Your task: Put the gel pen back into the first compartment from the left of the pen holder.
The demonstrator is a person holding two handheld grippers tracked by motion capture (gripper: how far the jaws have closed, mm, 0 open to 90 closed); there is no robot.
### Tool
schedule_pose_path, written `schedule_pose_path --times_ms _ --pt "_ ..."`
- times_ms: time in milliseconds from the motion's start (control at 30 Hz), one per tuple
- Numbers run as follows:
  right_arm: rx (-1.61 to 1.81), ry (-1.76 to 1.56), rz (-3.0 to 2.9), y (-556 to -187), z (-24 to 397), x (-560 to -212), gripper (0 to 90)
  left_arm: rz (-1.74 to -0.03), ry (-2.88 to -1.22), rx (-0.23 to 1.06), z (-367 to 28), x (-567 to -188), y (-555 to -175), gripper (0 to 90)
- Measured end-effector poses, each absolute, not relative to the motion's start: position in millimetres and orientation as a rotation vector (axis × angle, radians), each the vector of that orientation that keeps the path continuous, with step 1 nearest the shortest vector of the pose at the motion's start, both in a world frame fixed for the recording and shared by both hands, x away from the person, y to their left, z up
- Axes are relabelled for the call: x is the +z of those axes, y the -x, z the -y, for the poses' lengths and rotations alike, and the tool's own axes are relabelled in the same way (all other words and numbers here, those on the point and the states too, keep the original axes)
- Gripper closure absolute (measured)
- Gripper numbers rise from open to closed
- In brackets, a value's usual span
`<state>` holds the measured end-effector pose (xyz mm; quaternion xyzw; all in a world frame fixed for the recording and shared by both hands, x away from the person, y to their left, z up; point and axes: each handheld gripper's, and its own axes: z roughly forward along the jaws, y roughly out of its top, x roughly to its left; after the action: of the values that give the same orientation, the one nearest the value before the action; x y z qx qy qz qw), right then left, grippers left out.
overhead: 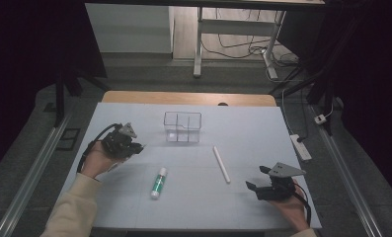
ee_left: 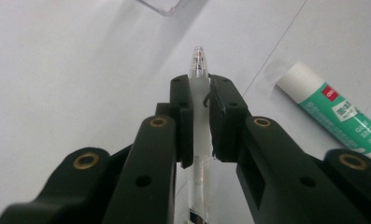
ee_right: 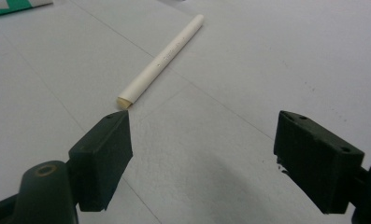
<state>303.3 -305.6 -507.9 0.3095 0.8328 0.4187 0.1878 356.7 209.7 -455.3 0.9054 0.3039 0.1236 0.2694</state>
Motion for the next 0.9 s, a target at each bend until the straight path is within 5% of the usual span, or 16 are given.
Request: schedule_pose_path --times_ms 900 --pt "1.181 -0.868 -2.340 -303.4 306.0 -508.5 18.8 -0.847 -2.259 0.413 -222.8 -433.2 -346.2 80.3"
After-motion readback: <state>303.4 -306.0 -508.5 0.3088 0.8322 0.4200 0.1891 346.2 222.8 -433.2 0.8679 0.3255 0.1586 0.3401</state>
